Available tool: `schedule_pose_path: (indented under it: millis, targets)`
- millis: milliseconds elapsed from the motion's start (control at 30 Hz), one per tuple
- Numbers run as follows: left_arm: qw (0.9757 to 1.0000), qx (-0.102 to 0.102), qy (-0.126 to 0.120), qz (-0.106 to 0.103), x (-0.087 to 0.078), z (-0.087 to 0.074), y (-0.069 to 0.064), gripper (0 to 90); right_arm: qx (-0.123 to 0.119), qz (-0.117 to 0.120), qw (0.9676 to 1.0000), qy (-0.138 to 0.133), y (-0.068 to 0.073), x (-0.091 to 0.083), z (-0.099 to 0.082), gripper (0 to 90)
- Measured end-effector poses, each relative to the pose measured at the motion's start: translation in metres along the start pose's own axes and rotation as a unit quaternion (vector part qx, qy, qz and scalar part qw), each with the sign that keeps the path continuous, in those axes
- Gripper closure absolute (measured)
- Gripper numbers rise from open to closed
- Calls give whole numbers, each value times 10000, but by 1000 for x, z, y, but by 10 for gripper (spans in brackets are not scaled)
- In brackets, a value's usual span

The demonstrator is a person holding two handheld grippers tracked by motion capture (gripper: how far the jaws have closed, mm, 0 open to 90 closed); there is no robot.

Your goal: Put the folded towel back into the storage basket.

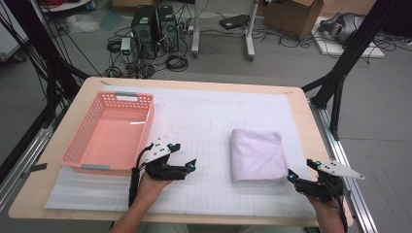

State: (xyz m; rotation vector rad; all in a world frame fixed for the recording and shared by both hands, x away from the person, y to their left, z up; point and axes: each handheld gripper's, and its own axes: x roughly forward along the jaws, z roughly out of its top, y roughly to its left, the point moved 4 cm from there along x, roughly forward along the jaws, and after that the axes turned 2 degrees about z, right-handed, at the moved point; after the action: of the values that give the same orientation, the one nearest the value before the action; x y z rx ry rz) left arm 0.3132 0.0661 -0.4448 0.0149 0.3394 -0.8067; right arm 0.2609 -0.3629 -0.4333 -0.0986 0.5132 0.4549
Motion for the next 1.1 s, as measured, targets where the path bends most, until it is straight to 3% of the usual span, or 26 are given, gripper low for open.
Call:
schedule_pose_path:
  millis: [67, 200, 233, 333, 467, 767, 867, 1100]
  targets:
    - [9999, 30, 12, 97, 1, 0, 0, 168, 12, 1, 10000, 24, 0, 0, -1, 179]
    - [9993, -275, 219, 155, 3, -2, 2, 177, 2, 4, 10000, 54, 0, 1, -2, 179]
    - [9992, -273, 227, 156, 3, -2, 2, 180, -3, 9, 10000, 61, 1, 1, -2, 179]
    - [9996, -239, 108, 58, 4, 1, 0, 209, -26, 30, 9999, 101, 2, 2, -3, 179]
    - [9993, -364, 78, -10, 12, 6, -4, 209, -40, 64, 9999, 88, 3, 1, -3, 179]
    - [9974, -467, 365, -410, 51, 19, -24, 293, -39, 84, 9999, 81, 1, 0, -3, 179]
    - [9967, -478, 441, -486, 67, 21, -32, 304, -29, 107, 9999, 91, 1, 0, -3, 179]
    - [9929, -607, 869, -543, 102, 18, -52, 312, -12, 99, 9999, 62, -1, -1, -4, 179]
